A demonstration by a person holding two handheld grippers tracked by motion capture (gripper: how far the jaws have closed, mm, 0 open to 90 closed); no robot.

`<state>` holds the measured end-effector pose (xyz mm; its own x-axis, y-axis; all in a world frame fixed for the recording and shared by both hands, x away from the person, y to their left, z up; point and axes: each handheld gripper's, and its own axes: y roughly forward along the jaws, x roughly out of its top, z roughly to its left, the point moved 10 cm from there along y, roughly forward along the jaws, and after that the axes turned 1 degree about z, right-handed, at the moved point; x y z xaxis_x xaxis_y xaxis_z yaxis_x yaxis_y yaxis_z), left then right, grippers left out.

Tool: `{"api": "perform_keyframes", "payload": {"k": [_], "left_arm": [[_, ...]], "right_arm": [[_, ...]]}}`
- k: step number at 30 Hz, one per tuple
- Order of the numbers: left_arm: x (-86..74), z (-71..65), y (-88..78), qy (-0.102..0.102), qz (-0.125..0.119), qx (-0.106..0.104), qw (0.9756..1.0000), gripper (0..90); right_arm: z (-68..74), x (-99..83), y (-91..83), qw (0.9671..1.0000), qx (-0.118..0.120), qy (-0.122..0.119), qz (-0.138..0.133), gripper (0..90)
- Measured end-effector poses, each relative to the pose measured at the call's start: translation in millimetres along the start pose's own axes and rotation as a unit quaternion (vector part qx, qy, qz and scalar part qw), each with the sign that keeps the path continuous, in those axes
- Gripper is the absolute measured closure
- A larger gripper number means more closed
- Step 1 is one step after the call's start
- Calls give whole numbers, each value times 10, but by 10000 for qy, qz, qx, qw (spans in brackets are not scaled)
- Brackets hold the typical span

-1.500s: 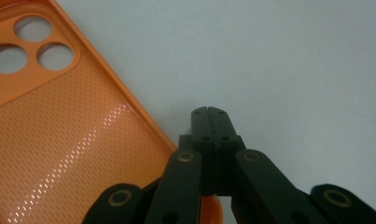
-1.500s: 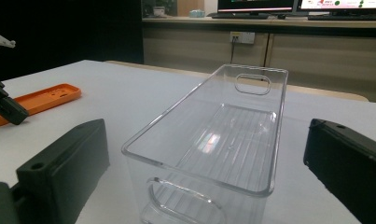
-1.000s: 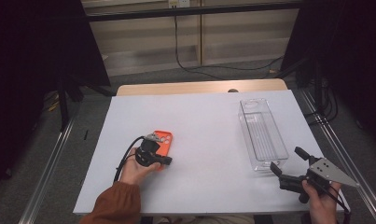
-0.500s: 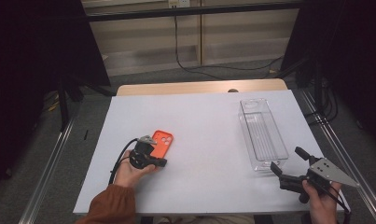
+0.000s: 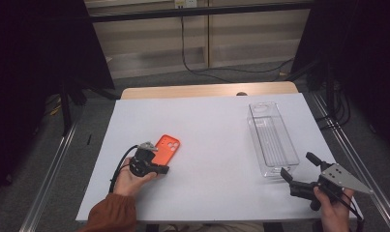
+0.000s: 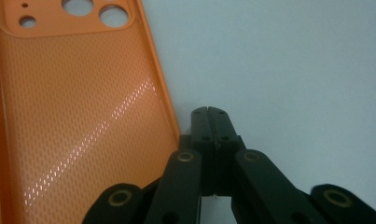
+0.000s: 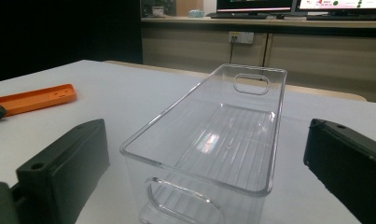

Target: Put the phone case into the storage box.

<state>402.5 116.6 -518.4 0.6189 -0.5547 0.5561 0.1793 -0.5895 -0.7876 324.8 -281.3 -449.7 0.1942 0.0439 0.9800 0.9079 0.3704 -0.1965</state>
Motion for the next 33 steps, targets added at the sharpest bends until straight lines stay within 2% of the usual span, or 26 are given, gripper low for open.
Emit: {"api": "perform_keyframes", "payload": {"k": [4,7,13,16,20,25,33], "left_arm": [[-30,27,-36,-9,23,81,10000,900],[-46,44,-50,-22,14,27,10000,900],[-45,44,-50,-52,-14,108,9999,900],[-50,45,-53,-19,12,154,9999,900],[-31,36,-58,24,-74,150,9999,900],[59,-4,-139,2,-486,105,9988,900],[154,-28,-232,65,-908,127,9958,879]], "right_arm": [[1,0,-1,10000,-6,-5,1,0],[-9,-4,2,10000,-23,-14,9,0],[-4,0,0,10000,-22,-8,-2,0],[-1,0,0,10000,-8,-5,-4,0],[-1,0,-2,10000,-12,-8,1,0],[-3,-1,-2,10000,-16,-5,6,0],[-1,-1,-3,10000,-7,-8,7,0]]}}
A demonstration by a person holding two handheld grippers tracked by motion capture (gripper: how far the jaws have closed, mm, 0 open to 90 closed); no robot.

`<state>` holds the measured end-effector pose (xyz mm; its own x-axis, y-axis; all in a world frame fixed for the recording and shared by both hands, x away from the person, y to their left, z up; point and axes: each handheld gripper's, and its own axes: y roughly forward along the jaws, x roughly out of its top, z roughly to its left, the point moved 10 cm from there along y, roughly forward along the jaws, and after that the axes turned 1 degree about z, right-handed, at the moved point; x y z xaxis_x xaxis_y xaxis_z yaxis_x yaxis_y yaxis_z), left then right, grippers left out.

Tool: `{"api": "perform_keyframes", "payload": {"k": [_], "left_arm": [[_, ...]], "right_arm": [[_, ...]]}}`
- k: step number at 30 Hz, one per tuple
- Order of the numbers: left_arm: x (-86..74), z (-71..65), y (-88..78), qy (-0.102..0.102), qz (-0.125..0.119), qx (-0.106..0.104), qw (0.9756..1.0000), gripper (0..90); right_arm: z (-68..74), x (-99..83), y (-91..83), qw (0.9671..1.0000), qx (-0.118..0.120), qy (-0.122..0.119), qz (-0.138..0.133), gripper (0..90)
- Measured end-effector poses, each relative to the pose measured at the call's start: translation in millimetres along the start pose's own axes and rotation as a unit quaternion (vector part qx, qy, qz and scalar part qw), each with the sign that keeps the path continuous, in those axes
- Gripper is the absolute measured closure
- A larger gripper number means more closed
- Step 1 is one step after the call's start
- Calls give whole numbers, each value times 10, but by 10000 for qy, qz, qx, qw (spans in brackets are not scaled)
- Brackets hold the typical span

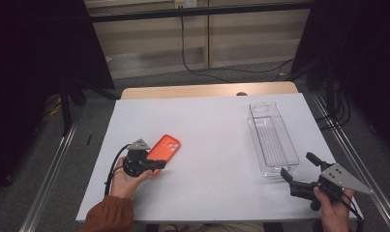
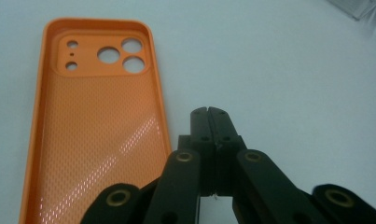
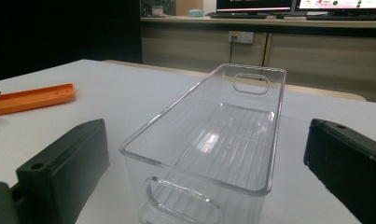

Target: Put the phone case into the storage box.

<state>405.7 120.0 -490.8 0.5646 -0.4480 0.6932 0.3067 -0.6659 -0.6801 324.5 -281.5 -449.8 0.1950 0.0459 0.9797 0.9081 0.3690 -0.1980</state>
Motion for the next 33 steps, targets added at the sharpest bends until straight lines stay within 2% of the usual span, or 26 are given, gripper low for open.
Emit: {"api": "perform_keyframes", "payload": {"k": [7,14,18,20,22,25,28,30,33], "left_arm": [[73,-8,-67,56,-244,6,9997,803],[128,44,-131,-10,-411,213,9989,647],[161,90,-173,-76,-527,334,9980,543],[176,108,-191,-134,-578,368,9976,430],[188,129,-216,-139,-627,394,9972,414],[206,171,-243,-148,-655,552,9962,299],[217,201,-258,-79,-624,650,9959,182],[219,221,-256,-50,-645,682,9956,169],[209,264,-240,-84,-581,754,9954,85]], "right_arm": [[3,3,0,10000,7,8,-8,0],[4,3,-1,10000,11,9,-9,0],[2,3,-2,10000,7,7,-10,0],[3,3,-1,10000,10,5,-8,0],[4,1,2,10000,5,6,-6,0],[4,2,0,10000,12,0,-7,0],[5,3,0,10000,14,1,-7,0],[2,2,1,10000,5,6,-5,0],[2,3,1,10000,1,5,-7,0]]}}
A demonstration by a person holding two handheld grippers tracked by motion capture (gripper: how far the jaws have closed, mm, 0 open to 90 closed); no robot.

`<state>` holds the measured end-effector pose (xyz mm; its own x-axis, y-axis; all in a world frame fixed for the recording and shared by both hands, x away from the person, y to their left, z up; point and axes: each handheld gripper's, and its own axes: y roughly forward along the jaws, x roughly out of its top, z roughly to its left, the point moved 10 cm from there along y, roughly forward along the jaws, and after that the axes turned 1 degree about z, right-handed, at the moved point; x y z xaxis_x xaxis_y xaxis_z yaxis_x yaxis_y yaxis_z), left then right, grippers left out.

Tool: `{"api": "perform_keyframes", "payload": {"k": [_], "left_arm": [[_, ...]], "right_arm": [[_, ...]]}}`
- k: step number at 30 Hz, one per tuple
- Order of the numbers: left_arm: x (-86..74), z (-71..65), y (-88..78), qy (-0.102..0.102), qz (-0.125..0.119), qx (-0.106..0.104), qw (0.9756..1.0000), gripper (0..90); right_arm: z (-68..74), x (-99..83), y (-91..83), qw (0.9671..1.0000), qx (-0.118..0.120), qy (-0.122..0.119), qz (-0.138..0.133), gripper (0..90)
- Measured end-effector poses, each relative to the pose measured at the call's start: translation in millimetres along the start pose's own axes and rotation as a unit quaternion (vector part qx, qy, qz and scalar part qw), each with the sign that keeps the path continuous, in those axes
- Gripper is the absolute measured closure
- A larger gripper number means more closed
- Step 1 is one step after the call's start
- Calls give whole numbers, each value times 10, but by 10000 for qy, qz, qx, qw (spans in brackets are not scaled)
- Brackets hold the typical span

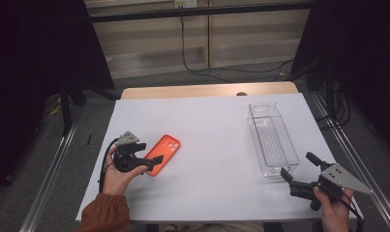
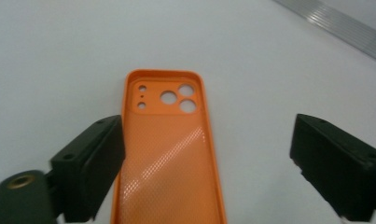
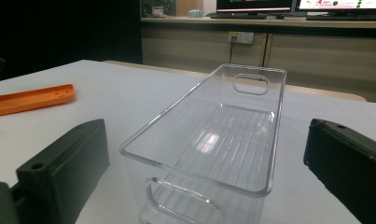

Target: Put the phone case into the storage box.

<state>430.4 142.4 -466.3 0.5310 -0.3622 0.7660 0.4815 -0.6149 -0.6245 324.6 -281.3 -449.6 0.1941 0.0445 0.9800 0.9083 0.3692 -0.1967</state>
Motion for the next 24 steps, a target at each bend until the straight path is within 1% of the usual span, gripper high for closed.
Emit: {"api": "perform_keyframes", "payload": {"k": [2,3,4,5,6,7,8,11,12,14,15,16,17,18,19,20,21,23,24], "left_arm": [[1,10,-1,-4,22,-29,10000,65],[-8,9,-2,48,88,-57,9999,55],[-15,-4,-5,113,191,-147,9996,42],[-8,-5,-9,90,199,-187,9996,40],[6,11,-7,71,171,-151,9997,41],[15,39,-3,72,191,-38,9998,40],[16,47,4,119,229,-23,9997,40],[19,78,34,110,326,49,9994,40],[20,99,50,102,331,113,9993,46],[16,159,102,-6,388,213,9990,58],[9,175,119,-70,443,165,9989,63],[-6,184,150,-167,561,35,9983,66],[-11,192,164,-173,622,-13,9979,70],[-17,206,180,-171,706,-6,9974,70],[-18,224,196,-73,797,78,9968,70],[-16,236,202,-44,833,166,9964,69],[-3,241,218,-70,852,231,9961,69],[5,223,255,-119,916,143,9956,66],[-12,222,273,-70,1065,128,9942,66]], "right_arm": [[1,0,0,10000,4,2,0,0],[-1,-1,0,10000,3,-1,3,0],[-1,-1,0,10000,2,-2,4,0],[-1,-2,0,10000,3,5,6,0],[-2,-2,1,10000,2,2,8,0],[-3,-3,3,10000,-1,-3,10,0],[-2,-4,5,10000,-1,-2,12,0],[-4,-4,6,10000,-4,-8,12,0],[-5,-4,5,10000,-4,-7,16,0],[-8,-4,7,10000,-6,-17,12,0],[-7,-4,9,10000,-4,-17,8,0],[-7,-4,9,10000,-5,-15,8,0],[-6,-5,9,10000,1,-9,13,0],[-5,-6,9,10000,2,-7,14,0],[-6,-5,9,10000,0,-9,12,0],[-4,-5,9,10000,5,-8,12,0],[-4,-6,9,10000,3,-5,15,0],[-4,-6,11,10000,3,11,18,0],[-3,-6,10,10000,8,9,19,0]]}}
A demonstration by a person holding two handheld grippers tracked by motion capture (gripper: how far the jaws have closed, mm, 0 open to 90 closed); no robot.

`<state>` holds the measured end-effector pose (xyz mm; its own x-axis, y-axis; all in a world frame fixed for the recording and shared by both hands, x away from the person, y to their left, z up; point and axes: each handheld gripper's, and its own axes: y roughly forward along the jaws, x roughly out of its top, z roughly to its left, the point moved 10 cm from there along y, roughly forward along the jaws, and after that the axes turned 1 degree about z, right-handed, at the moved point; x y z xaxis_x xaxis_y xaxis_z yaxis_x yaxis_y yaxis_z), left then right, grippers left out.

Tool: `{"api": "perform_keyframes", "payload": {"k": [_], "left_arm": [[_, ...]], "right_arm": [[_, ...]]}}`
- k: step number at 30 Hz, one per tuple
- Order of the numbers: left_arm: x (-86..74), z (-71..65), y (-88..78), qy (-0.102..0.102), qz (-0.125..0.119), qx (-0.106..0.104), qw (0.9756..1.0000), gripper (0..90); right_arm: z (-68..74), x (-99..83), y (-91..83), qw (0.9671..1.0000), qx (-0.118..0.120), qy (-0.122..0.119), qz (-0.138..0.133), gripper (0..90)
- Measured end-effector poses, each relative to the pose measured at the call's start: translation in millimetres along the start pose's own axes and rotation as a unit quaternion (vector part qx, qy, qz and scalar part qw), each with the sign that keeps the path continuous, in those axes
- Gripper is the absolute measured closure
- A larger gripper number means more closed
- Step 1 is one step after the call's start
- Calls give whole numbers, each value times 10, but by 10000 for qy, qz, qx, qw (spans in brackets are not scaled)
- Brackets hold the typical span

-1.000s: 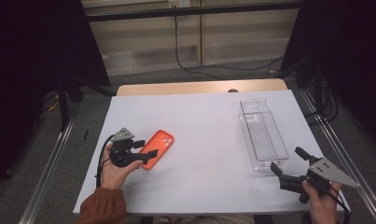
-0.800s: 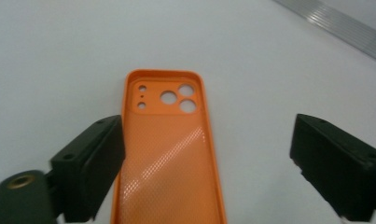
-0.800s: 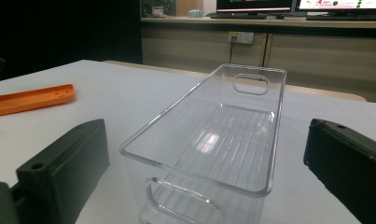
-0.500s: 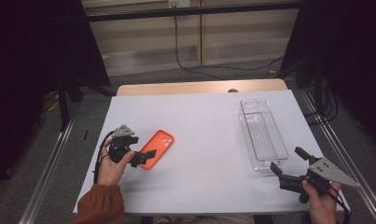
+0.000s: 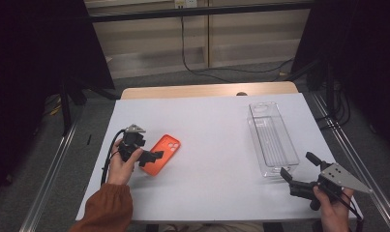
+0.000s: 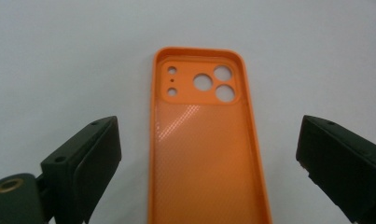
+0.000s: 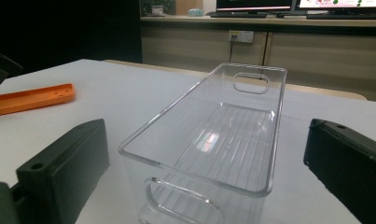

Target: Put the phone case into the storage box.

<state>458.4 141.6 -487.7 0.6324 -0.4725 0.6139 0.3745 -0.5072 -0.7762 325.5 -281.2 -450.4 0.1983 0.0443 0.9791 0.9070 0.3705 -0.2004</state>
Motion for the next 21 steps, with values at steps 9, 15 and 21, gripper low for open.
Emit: {"api": "perform_keyframes", "payload": {"k": [9,15,21], "left_arm": [[28,73,186,27,268,169,9995,52],[-9,75,295,60,446,82,9990,71],[-38,61,343,155,612,118,9979,70]], "right_arm": [[-2,0,-1,10000,2,-18,-4,0],[1,-1,1,10000,10,-6,-3,0],[4,-3,2,10000,28,-27,11,0]]}}
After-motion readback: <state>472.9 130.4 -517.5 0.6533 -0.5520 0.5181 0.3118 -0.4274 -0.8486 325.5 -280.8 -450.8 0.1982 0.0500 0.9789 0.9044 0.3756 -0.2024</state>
